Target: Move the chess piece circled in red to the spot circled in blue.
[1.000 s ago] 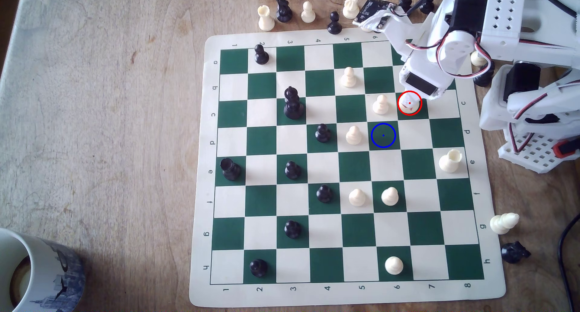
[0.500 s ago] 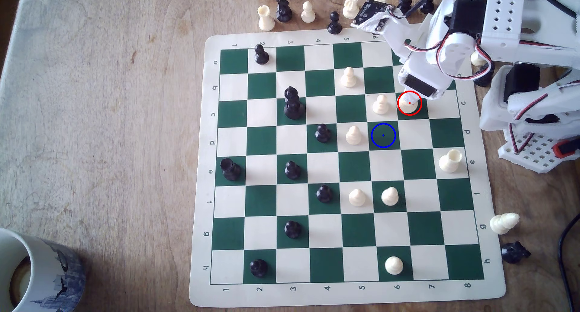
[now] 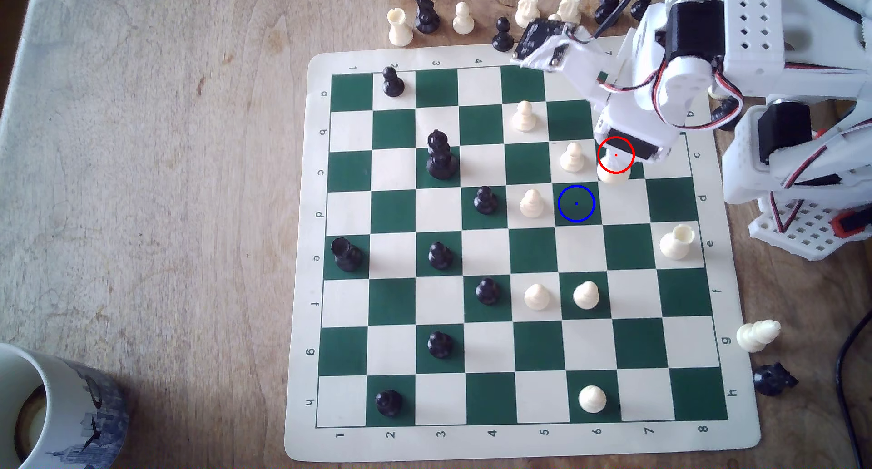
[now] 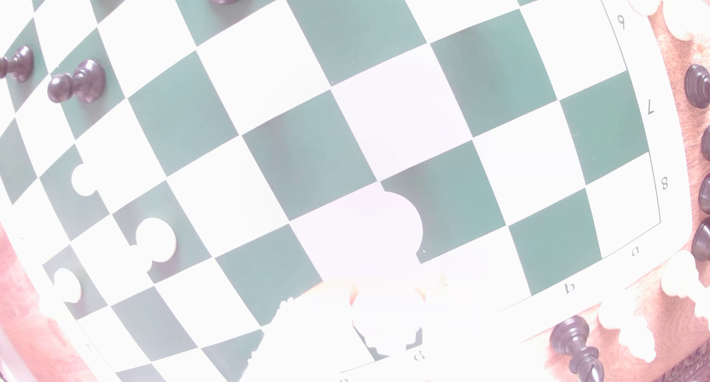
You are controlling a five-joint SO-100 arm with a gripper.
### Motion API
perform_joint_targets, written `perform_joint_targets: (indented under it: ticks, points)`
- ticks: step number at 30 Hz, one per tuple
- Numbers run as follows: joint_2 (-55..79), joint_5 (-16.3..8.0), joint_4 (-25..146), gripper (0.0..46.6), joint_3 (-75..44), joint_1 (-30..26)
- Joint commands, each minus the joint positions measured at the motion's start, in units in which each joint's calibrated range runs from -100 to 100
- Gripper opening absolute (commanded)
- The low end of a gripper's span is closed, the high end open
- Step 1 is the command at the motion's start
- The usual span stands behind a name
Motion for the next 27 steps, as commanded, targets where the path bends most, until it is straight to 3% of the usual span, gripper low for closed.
perform_joint_targets:
  ticks: [1,27]
  points:
    - [3.09,-0.93,-2.55,0.2,-5.43,-3.06]
    - [13.96,-2.3,-12.79,0.2,-5.79,-5.25]
